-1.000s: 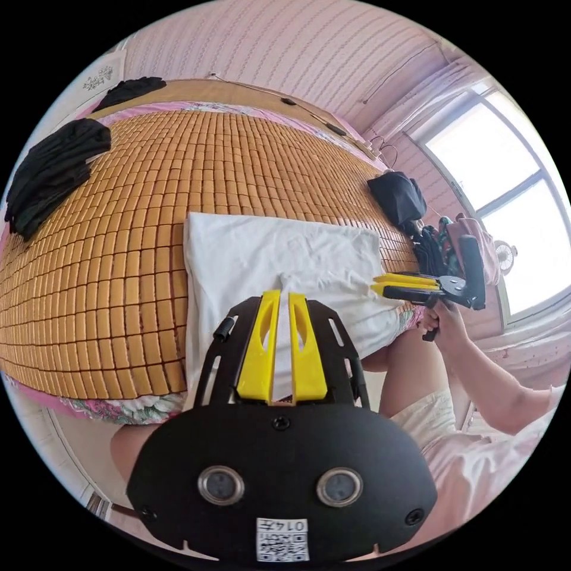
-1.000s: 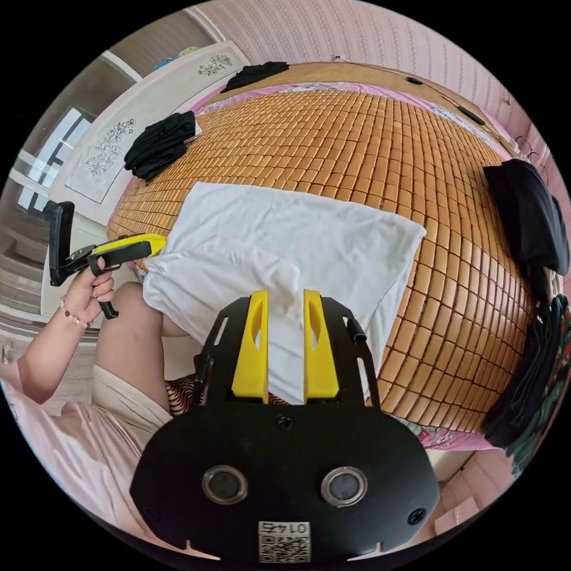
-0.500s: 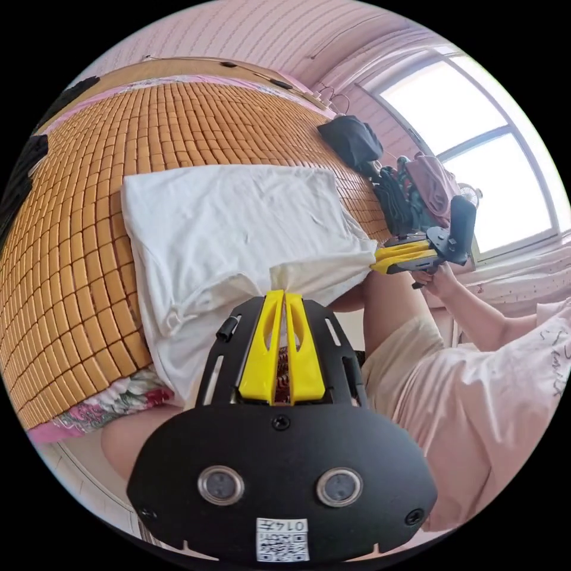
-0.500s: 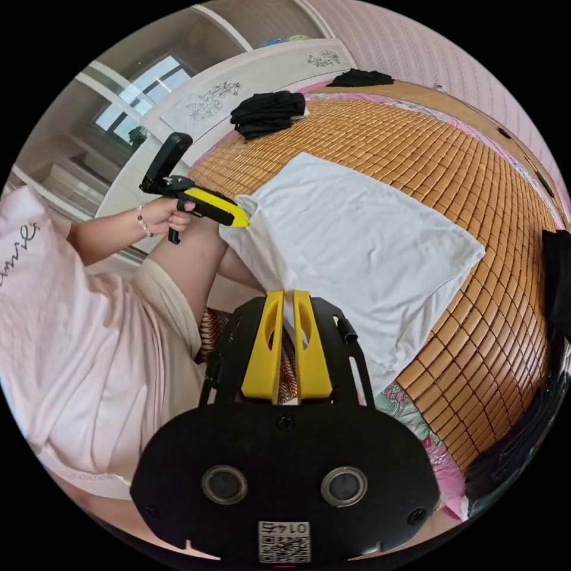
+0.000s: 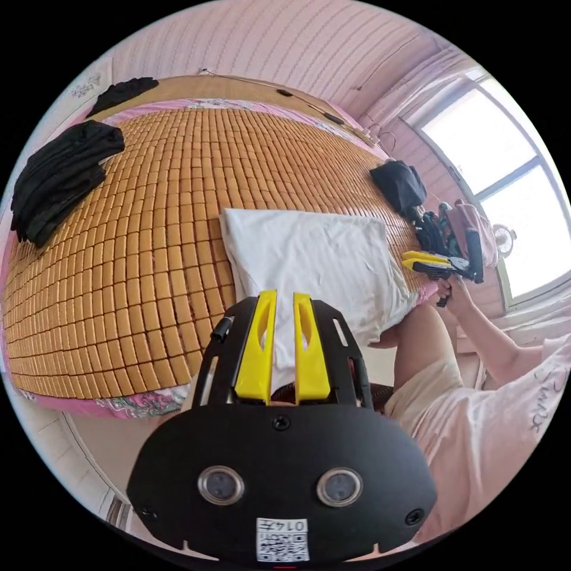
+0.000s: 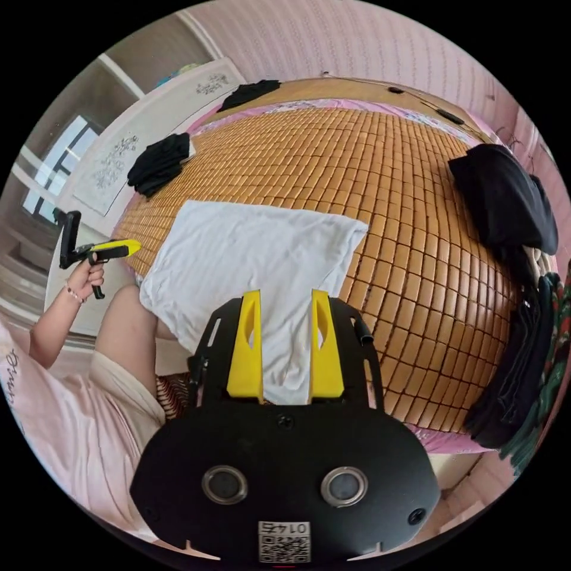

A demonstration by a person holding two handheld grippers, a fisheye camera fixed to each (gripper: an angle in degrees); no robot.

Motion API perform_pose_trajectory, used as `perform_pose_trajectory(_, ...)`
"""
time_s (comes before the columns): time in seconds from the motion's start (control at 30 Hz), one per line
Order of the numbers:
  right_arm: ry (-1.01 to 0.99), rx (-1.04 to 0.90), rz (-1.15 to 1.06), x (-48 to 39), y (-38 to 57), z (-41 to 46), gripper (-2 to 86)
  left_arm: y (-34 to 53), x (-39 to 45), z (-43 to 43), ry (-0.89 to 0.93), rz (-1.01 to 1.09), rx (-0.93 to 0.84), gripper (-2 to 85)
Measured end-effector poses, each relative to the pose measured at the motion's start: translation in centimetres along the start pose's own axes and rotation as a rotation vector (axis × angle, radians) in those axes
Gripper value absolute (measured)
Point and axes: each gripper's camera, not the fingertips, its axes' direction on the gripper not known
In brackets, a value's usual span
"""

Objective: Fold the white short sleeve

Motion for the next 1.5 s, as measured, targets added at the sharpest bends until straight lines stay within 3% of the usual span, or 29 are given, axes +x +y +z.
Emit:
perform_pose_trajectory(0.17,-0.056,0.136,0.237,6.7,-2.6,1.5,13.6,-4.7,-4.0,2.4,-0.006,-0.133,0.059,7.3)
perform_pose_trajectory(0.23,-0.084,0.162,0.249,7.8,-3.0,2.3,12.6,-5.8,-5.0,4.0,-0.003,-0.146,0.03,8.1)
perform_pose_trajectory(0.3,-0.192,0.173,0.235,8.8,-3.2,3.2,9.6,-6.8,-6.1,6.6,0.118,-0.171,-0.054,7.8)
perform_pose_trajectory(0.37,-0.281,0.129,0.21,9.6,-3.3,5.0,4.3,-6.8,-6.4,7.6,0.194,-0.165,-0.046,4.5)
perform_pose_trajectory(0.5,-0.312,0.188,0.215,10.6,-3.0,4.7,1.8,-6.9,-6.8,7.5,0.168,-0.148,0.022,-0.4)
perform_pose_trajectory(0.73,-0.286,0.232,0.131,10.7,-6.6,3.5,0.8,-9.8,-5.1,6.9,0.092,-0.045,0.109,-1.0)
perform_pose_trajectory(1.03,-0.12,0.153,0.159,10.1,-13.0,6.3,2.1,-13.9,-5.3,9.7,0.064,-0.102,0.118,0.8)
perform_pose_trajectory(1.13,0.049,0.113,0.172,8.6,-13.3,6.7,3.2,-13.7,-5.4,10.1,0.003,-0.139,0.09,4.7)
perform_pose_trajectory(1.27,0.184,0.094,-0.014,3.5,-9.9,6.1,5.1,-10.1,-2.4,6.9,-0.107,0.039,0.162,5.2)
perform_pose_trajectory(1.33,0.19,0.059,-0.052,1.3,-7.5,6.5,5.8,-7.6,-0.6,6.5,-0.089,0.103,0.118,5.1)
perform_pose_trajectory(1.5,0.085,-0.057,-0.027,-2.9,-3.0,9.8,7.0,0.3,7.1,10.1,0.146,0.257,-0.077,6.1)
